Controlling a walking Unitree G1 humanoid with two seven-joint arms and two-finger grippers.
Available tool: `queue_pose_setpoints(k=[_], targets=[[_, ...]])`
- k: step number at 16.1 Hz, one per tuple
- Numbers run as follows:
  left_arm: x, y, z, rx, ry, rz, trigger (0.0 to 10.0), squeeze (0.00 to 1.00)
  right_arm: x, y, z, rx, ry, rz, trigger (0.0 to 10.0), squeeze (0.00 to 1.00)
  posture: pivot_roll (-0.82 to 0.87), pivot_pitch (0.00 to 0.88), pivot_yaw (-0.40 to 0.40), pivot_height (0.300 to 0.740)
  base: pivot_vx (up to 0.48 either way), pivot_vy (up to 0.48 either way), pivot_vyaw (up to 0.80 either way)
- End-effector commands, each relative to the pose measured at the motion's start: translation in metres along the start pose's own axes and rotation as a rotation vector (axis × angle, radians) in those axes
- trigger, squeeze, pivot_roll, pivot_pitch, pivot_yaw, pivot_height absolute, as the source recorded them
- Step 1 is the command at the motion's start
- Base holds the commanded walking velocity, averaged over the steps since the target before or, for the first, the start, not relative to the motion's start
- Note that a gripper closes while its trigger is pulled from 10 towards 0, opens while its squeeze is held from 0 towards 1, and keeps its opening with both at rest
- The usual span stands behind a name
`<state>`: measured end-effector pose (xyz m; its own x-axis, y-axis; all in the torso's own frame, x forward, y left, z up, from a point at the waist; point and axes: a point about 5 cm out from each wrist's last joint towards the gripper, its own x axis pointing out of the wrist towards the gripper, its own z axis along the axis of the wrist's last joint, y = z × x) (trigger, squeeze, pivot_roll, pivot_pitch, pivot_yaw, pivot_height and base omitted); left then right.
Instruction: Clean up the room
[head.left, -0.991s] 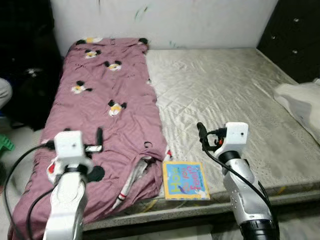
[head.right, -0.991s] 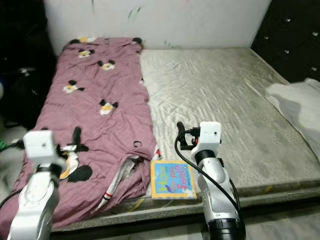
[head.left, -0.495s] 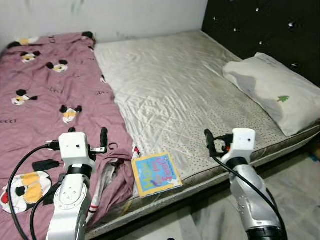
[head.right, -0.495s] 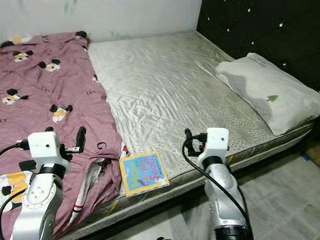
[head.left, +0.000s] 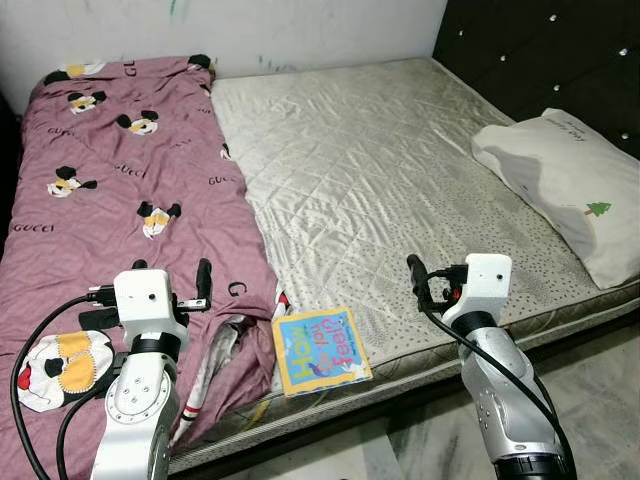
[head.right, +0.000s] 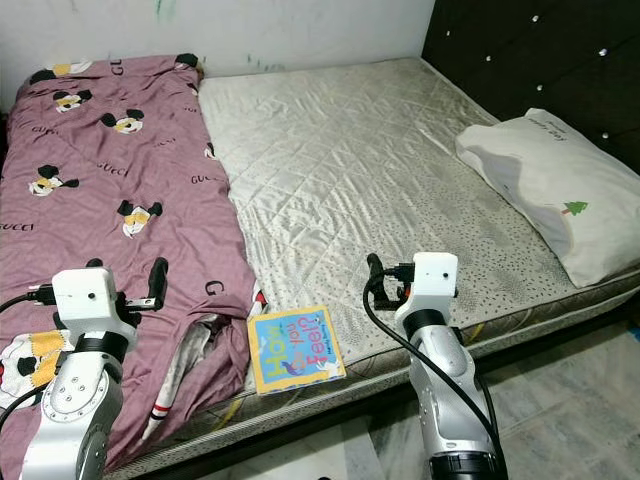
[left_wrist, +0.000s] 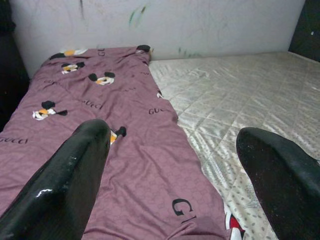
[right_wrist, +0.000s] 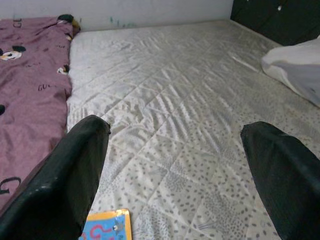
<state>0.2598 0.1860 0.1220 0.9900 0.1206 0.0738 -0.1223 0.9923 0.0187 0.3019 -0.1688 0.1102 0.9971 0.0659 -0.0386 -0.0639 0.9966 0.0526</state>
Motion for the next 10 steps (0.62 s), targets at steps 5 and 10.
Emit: queue_pose_setpoints(k=[5,10], targets=[[-0.0040,-0.0035,0.0021,-0.008,-0.006,-0.023,10.0,0.00,-0.0024,0.0025,0.0004,0.004,0.010,0.025,10.0,0.00,-0.01,0.133,-0.021,0.740,0.000,0.000,0.00],[-0.0036,-0.0051,0.0052,-0.017,-0.022,-0.047,10.0,0.00,-0.0023,0.0053,0.0000,-0.026,0.014,0.043,10.0,0.00,-0.01,0.133,-0.022,0.740,0.059,0.000,0.00]])
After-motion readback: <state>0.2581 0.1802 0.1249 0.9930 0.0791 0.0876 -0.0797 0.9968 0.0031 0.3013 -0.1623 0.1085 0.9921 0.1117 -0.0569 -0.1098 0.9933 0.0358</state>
